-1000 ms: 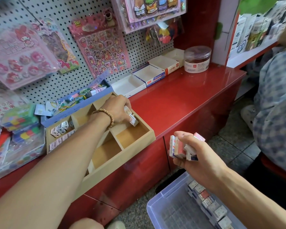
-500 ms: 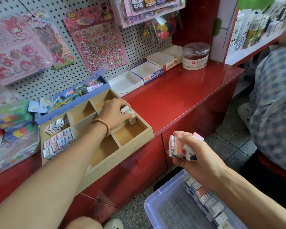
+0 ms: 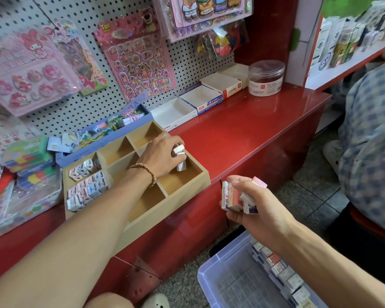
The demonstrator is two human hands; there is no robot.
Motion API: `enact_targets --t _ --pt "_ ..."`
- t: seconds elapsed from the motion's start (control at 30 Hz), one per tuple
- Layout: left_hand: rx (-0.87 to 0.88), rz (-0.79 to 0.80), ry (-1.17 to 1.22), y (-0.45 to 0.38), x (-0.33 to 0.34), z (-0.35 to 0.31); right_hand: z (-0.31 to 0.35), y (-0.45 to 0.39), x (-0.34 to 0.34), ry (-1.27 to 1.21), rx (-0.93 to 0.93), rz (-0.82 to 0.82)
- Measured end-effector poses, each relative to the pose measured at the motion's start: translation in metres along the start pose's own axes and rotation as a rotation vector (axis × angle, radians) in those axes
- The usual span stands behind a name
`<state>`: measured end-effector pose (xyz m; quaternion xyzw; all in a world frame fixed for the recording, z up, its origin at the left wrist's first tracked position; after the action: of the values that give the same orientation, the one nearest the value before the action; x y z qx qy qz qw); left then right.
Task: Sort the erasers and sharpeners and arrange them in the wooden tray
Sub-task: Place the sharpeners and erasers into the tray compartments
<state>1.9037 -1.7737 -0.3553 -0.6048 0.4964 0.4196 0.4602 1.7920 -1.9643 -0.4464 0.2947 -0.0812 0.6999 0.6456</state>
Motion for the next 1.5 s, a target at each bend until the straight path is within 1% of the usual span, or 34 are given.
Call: enact_targets --t 0.07,0.13,0.2,0.33,0.4,0.47,0.5,0.57,0.63,0.7,0.9,1.0,1.07,1.13,1.17,1.2,1.23,1.27,1.3,1.33,1.47,1.5 --pt "-0.006 -0.016 0.085 0.001 -0.001 0.005 0.001 0.000 -0.003 0.001 -0.003 -0.010" --pt "-0.073 -0.023 0.206 0.000 -0.001 0.016 0.002 -0.001 -0.006 0.003 -0.008 -0.023" --pt "-0.141 0.022 0.294 -0.003 0.004 0.026 0.003 -0.002 -0.009 0.002 -0.013 -0.033" --pt "-0.194 0.176 0.438 -0.011 0.015 0.033 0.003 -0.005 -0.013 0.002 -0.013 -0.043" --pt "-0.267 0.177 0.527 -0.016 0.013 0.044 0.003 -0.006 -0.014 0.002 -0.009 -0.044" --pt "-0.340 0.162 0.549 -0.023 0.012 0.055 0.002 -0.008 -0.015 -0.003 -0.008 -0.047" --pt "-0.356 0.154 0.530 -0.027 0.011 0.059 0.001 -0.009 -0.015 -0.003 -0.006 -0.049" --pt "-0.328 0.110 0.393 -0.033 0.007 0.060 0.000 -0.010 -0.015 -0.002 -0.001 -0.045" --pt "-0.273 0.019 0.229 -0.040 -0.001 0.057 -0.002 -0.011 -0.016 0.002 0.006 -0.042" --pt "-0.241 -0.075 0.127 -0.045 -0.007 0.055 -0.004 -0.012 -0.018 0.003 0.011 -0.043" --pt "-0.196 -0.166 0.017 -0.060 -0.001 0.057 -0.006 -0.017 -0.021 -0.003 0.007 -0.046" --pt "-0.224 -0.151 -0.009 -0.062 0.001 0.064 -0.007 -0.020 -0.019 -0.016 0.003 -0.033" --pt "-0.219 -0.175 0.020 -0.056 -0.006 0.063 -0.005 -0.022 -0.015 -0.032 0.002 -0.020" --pt "-0.165 -0.218 0.121 -0.042 -0.017 0.052 -0.002 -0.023 -0.010 -0.049 0.005 -0.015" --pt "-0.112 -0.192 0.164 -0.034 -0.017 0.043 -0.002 -0.024 -0.007 -0.060 0.007 -0.011" --pt "-0.054 -0.122 0.187 -0.025 -0.014 0.034 -0.002 -0.023 -0.005 -0.073 0.009 -0.009" --pt "-0.005 -0.015 0.181 -0.017 -0.005 0.023 -0.002 -0.024 -0.004 -0.087 0.012 -0.013" --pt "0.027 0.090 0.141 -0.009 0.005 0.015 -0.002 -0.024 -0.003 -0.100 0.014 -0.019" --pt "0.045 0.159 0.078 -0.003 0.013 0.012 -0.002 -0.023 0.000 -0.111 0.016 -0.020" --pt "0.054 0.175 0.021 0.000 0.017 0.011 -0.001 -0.021 0.002 -0.119 0.018 -0.017" --pt "0.055 0.004 -0.064 0.001 0.010 0.010 0.003 -0.014 0.006 -0.121 0.014 -0.019" --pt "0.061 -0.017 -0.090 0.001 0.011 0.007 0.004 -0.013 0.008 -0.124 0.010 -0.015"
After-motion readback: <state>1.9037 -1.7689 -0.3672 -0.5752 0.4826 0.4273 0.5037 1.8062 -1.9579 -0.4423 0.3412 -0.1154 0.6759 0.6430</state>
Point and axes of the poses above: each hand's wrist, its own y-axis away from the middle knuckle, its own x-axis out of the palm, z = x × y, the point moved 10 cm from there along -y, towards the middle knuckle, and after that the axes turned 10 degrees about -x, right-handed, at the moved point
